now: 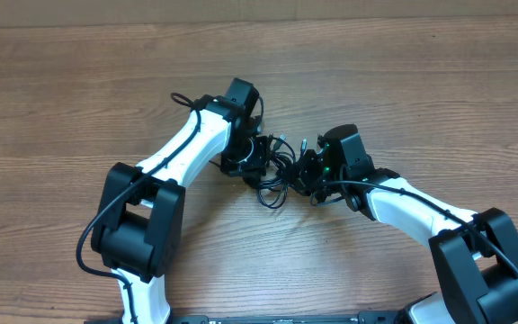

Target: Untangle cables

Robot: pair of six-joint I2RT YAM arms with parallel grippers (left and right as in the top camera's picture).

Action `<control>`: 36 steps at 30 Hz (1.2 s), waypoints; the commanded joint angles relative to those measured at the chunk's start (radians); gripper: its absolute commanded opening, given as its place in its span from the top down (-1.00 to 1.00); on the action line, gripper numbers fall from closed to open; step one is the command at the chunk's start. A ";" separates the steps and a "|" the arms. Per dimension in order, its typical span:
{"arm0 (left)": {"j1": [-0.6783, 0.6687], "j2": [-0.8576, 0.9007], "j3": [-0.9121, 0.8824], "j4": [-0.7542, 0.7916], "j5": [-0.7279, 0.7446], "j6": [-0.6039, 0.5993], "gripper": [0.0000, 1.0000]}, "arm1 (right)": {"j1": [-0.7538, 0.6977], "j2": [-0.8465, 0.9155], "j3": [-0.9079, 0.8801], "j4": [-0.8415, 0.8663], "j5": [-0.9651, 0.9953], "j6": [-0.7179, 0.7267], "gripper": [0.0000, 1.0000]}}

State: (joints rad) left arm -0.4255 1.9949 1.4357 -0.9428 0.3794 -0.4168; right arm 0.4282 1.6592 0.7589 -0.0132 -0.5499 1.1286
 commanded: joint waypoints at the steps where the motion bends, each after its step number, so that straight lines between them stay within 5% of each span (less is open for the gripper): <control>1: -0.036 -0.035 0.006 -0.035 0.031 0.075 0.92 | -0.003 -0.020 0.005 0.028 0.052 -0.011 0.93; 17: -0.067 -0.035 0.005 -0.090 -0.039 0.080 0.79 | -0.003 -0.020 0.005 0.028 0.053 -0.030 0.93; 22: -0.067 -0.035 0.005 -0.116 -0.039 0.091 0.48 | -0.003 -0.020 0.005 0.028 0.057 -0.030 0.93; 26: -0.067 -0.035 0.004 -0.127 -0.040 0.120 -0.24 | -0.003 -0.020 0.005 0.027 0.064 -0.031 0.92; 30: -0.065 -0.035 0.008 -0.142 -0.033 0.153 -0.75 | -0.003 -0.020 0.005 0.027 0.067 -0.032 0.93; 36: -0.016 -0.035 0.139 -0.269 0.050 0.248 -0.93 | -0.003 -0.020 0.005 0.027 0.090 -0.060 0.93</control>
State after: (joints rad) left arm -0.4397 1.9896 1.5036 -1.1767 0.3157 -0.2554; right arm 0.4328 1.6592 0.7506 -0.0097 -0.5182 1.0718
